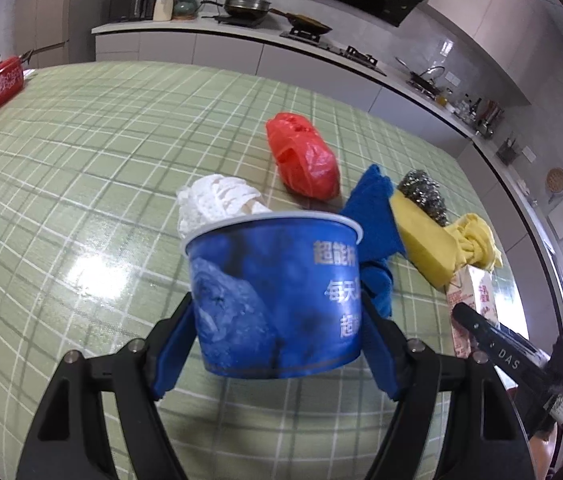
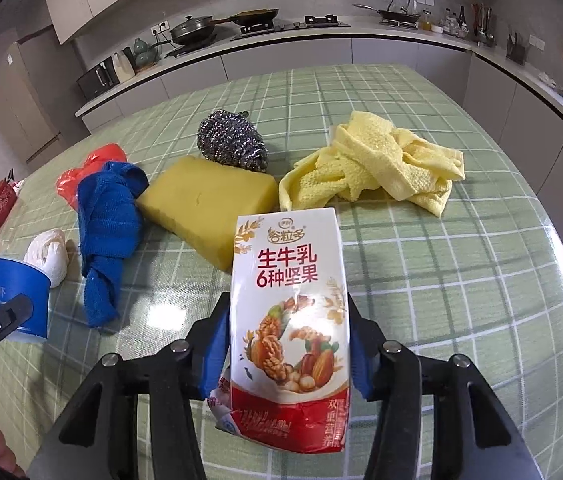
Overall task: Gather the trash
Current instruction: 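Carry the held bowl and milk carton over the black bin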
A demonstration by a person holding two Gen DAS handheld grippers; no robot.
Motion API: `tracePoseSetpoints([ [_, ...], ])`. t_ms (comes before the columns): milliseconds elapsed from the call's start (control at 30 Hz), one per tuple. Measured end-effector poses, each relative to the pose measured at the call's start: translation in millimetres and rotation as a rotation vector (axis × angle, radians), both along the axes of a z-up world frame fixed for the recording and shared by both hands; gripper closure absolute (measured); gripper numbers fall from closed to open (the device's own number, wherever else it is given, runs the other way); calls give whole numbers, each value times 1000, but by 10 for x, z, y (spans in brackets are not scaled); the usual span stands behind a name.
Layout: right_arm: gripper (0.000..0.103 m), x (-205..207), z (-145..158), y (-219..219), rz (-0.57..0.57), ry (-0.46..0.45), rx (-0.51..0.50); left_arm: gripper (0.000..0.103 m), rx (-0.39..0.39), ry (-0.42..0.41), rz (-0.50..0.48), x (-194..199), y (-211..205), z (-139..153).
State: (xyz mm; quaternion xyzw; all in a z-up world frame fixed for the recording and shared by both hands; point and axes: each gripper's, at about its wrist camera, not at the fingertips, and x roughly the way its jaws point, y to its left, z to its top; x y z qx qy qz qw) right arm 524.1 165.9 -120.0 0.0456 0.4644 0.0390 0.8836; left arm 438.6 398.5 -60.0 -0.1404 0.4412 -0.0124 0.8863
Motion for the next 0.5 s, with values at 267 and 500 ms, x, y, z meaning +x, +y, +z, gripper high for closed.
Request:
tracePoseSetpoints([
  [267,51,-198,96,-83,1,-32,-4,27,26,-34,-34,-151,-163,105],
  [500,51,-363,203,-278,7,-56,7,27,40,-62,-55,-311,-443,198],
])
